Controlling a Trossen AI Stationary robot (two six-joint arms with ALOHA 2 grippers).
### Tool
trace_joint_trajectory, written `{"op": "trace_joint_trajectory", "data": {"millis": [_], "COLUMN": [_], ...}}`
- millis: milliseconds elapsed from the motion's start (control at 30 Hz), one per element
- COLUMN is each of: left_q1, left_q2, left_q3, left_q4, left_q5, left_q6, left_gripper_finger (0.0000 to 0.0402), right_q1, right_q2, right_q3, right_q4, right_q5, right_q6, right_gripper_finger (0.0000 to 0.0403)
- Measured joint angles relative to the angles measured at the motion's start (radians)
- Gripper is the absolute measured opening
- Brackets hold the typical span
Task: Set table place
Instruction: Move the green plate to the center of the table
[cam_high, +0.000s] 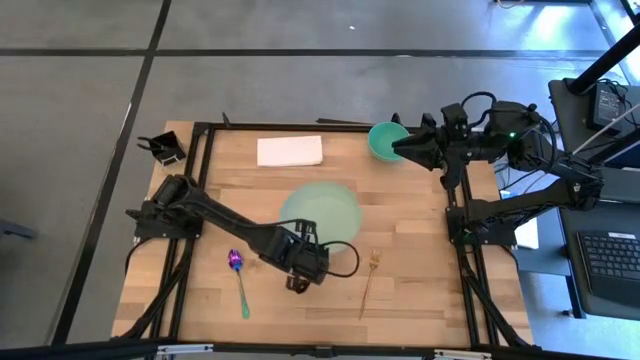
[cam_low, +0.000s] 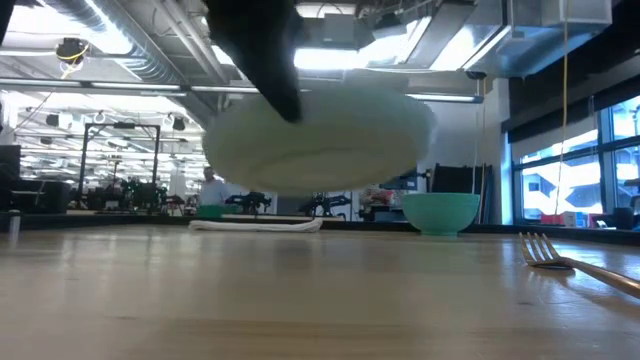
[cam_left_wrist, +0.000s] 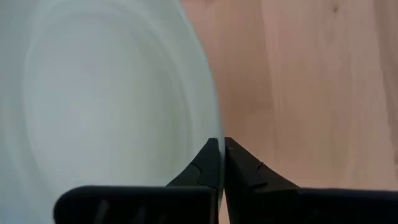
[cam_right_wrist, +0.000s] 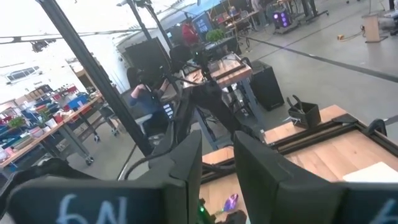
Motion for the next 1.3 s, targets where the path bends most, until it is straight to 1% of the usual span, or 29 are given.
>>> {"op": "trace_joint_trajectory", "data": {"millis": [167,300,667,800,933,1033,1200,1300], "left_q1": [0.004,0.005,0.007,0.009,0.009,0.012,0.023,0.032], "left_q2": [0.001,0.001,0.0,-0.001,-0.002,-0.001,0.0,0.0], "left_q3": [-0.099,-0.154,-0.305,-0.344,-0.351,-0.352,-0.353,-0.332], "left_q4": [0.074,0.099,0.302,0.347,0.355,0.378,0.393,0.38], "left_q5": [-0.008,0.024,0.026,0.06,0.062,0.074,0.089,0.084], "left_q6": [-0.045,-0.047,-0.066,-0.079,-0.081,-0.088,-0.12,-0.144], "left_gripper_finger": [0.0,0.0,0.0,0.0,0.0,0.0012,0.0051,0.0074], "right_q1": [0.0,0.0,0.0,0.0,0.0,0.0,0.0,0.0], "right_q2": [0.0,0.0,0.001,0.001,0.001,0.001,0.001,0.001], "right_q3": [0.0,0.0,0.0,0.0,0.0,0.0,0.0,0.0], "right_q4": [-0.046,-0.078,-0.088,-0.089,-0.089,-0.089,-0.089,-0.089], "right_q5": [0.0,0.0,0.0,0.0,0.0,0.0,0.0,0.0], "right_q6": [0.0,-0.001,-0.003,-0.004,-0.034,-0.05,-0.051,-0.052], "right_gripper_finger": [0.0094,0.0094,0.0094,0.0094,0.0094,0.0094,0.0094,0.0094]}}
